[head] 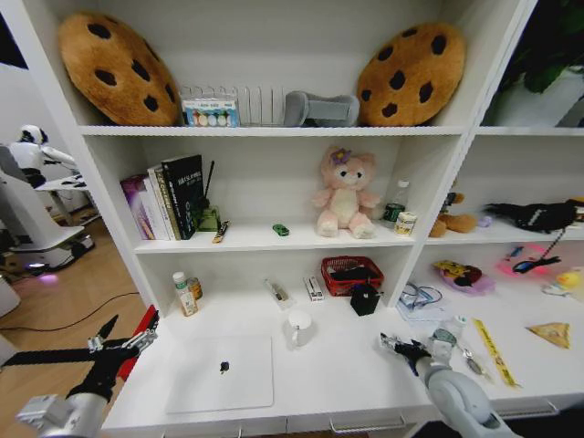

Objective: Organize the objects on the table.

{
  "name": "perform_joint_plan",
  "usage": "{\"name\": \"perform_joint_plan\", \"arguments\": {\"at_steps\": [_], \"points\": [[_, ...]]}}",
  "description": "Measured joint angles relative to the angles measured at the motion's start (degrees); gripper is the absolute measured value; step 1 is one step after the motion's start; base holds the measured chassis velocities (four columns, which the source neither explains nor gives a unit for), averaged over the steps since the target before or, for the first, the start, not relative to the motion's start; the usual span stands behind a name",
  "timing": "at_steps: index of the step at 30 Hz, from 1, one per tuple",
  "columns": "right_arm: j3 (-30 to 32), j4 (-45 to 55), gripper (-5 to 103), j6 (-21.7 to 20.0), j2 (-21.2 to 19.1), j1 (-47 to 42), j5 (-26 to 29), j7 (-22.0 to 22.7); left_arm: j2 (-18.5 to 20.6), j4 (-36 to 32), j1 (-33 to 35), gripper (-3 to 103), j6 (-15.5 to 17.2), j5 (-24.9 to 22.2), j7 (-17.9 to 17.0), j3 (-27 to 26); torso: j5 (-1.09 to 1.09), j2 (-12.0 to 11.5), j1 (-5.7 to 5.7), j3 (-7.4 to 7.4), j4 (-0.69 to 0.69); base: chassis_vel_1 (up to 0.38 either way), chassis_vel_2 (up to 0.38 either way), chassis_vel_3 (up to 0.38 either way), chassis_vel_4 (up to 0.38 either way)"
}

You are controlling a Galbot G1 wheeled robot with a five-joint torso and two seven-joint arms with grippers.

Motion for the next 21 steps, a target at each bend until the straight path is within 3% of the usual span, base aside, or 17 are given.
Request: {"name": "perform_joint_plan", "arguments": {"at_steps": [4, 6, 8, 9, 12, 15, 21], "points": [[-0.43, -0.55, 89, 0.10, -0.07, 0.36, -0.20, -0.07, 0.00, 0.00, 0.00, 100, 0.00, 0.00, 0.00, 0.00, -0.01, 0.00, 0.00, 0.00, 0.00, 0.000, 0.000, 0.000, 0.000], [-0.52, -0.51, 73, 0.16, -0.02, 0.30, -0.41, -0.07, 0.00, 0.00, 0.00, 100, 0.00, 0.00, 0.00, 0.00, -0.02, 0.00, 0.00, 0.00, 0.00, 0.000, 0.000, 0.000, 0.000], [-0.52, -0.40, 73, 0.18, 0.05, 0.18, -0.47, -0.07, 0.00, 0.00, 0.00, 100, 0.00, 0.00, 0.00, 0.00, -0.02, 0.00, 0.00, 0.00, 0.00, 0.000, 0.000, 0.000, 0.000], [-0.52, -0.19, 62, 0.23, 0.30, -0.09, -0.70, -0.06, 0.00, 0.00, 0.00, 100, 0.00, 0.00, 0.01, 0.00, -0.03, 0.00, 0.00, 0.00, -0.01, 0.000, 0.000, 0.000, 0.000], [-0.52, -0.05, 56, 0.27, 0.63, -0.26, -0.93, 0.01, 0.00, 0.00, -0.01, 100, 0.00, 0.00, 0.00, 0.00, -0.03, 0.00, 0.00, -0.01, -0.01, 0.000, 0.000, 0.000, 0.000], [-0.50, 0.50, 40, 0.42, 1.56, -0.91, -1.47, 0.20, 0.00, 0.00, 0.00, 100, 0.00, 0.00, 0.00, 0.00, -0.03, 0.01, -0.01, -0.01, -0.01, 0.000, 0.000, 0.000, 0.000], [-0.52, 0.65, 24, 0.44, 1.74, -0.99, -1.77, 0.32, 0.00, 0.00, 0.00, 100, 0.00, 0.00, 0.01, 0.00, 0.00, 0.00, -0.01, -0.01, -0.01, 0.000, 0.000, 0.000, 0.000]]}}
